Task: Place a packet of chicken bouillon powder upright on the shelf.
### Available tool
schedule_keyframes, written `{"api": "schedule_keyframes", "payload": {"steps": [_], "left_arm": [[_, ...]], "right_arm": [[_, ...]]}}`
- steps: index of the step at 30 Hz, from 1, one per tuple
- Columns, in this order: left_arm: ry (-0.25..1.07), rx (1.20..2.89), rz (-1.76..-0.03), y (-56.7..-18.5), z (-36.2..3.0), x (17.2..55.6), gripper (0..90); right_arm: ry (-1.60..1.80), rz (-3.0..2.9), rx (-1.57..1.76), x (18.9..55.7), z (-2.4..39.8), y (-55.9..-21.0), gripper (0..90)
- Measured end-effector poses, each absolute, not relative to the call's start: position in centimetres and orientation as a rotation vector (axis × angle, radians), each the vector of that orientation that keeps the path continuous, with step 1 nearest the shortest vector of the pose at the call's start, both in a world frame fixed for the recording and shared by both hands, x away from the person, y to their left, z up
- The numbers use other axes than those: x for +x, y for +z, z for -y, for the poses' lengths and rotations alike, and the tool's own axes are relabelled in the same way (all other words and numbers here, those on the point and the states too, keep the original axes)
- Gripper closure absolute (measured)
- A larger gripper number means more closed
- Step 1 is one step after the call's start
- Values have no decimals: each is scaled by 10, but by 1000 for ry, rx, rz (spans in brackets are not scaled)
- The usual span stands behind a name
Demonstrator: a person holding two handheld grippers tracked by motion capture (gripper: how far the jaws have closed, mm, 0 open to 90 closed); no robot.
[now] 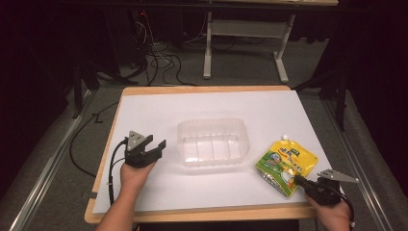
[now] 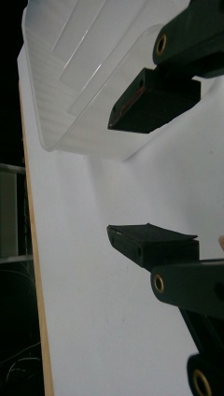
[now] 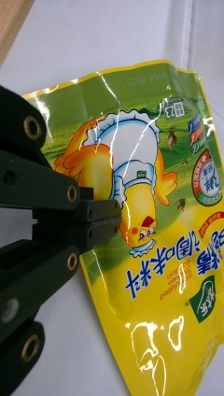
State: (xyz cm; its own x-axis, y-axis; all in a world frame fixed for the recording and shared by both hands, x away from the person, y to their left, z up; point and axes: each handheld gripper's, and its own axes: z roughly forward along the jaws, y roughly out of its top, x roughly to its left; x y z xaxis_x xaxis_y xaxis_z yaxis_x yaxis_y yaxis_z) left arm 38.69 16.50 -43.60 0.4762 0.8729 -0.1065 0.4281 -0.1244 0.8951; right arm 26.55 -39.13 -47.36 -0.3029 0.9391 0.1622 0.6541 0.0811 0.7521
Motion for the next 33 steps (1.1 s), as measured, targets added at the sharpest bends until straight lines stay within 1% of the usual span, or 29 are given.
{"api": "schedule_keyframes", "payload": {"steps": [8,13,18,24,25,26,29,30,31,32,33], "left_arm": [[565,1739,-1132,-437,-175,381,432],[569,1744,-1133,-437,-179,377,432],[578,1755,-1141,-438,-185,372,431],[585,1748,-1153,-438,-192,368,431],[586,1747,-1155,-438,-193,367,432],[586,1747,-1155,-438,-193,367,431],[589,1753,-1148,-438,-193,365,431],[589,1753,-1148,-438,-193,365,431],[587,1756,-1148,-438,-192,366,431],[587,1756,-1148,-438,-192,366,431],[585,1760,-1146,-439,-192,366,431]], "right_arm": [[1081,-2039,1548,278,380,-473,900],[1085,-1967,1496,285,379,-464,900],[1043,-1997,1462,301,363,-467,900],[1071,-1999,1464,303,367,-465,900],[1082,-1932,1485,305,376,-458,872],[1082,-1932,1485,305,376,-458,872],[1103,-1806,1572,318,399,-452,759],[1103,-1806,1572,318,399,-452,759],[1120,-1755,1634,324,410,-452,692],[1120,-1755,1634,324,410,-452,692],[1125,-1735,1663,327,415,-452,662]]}}
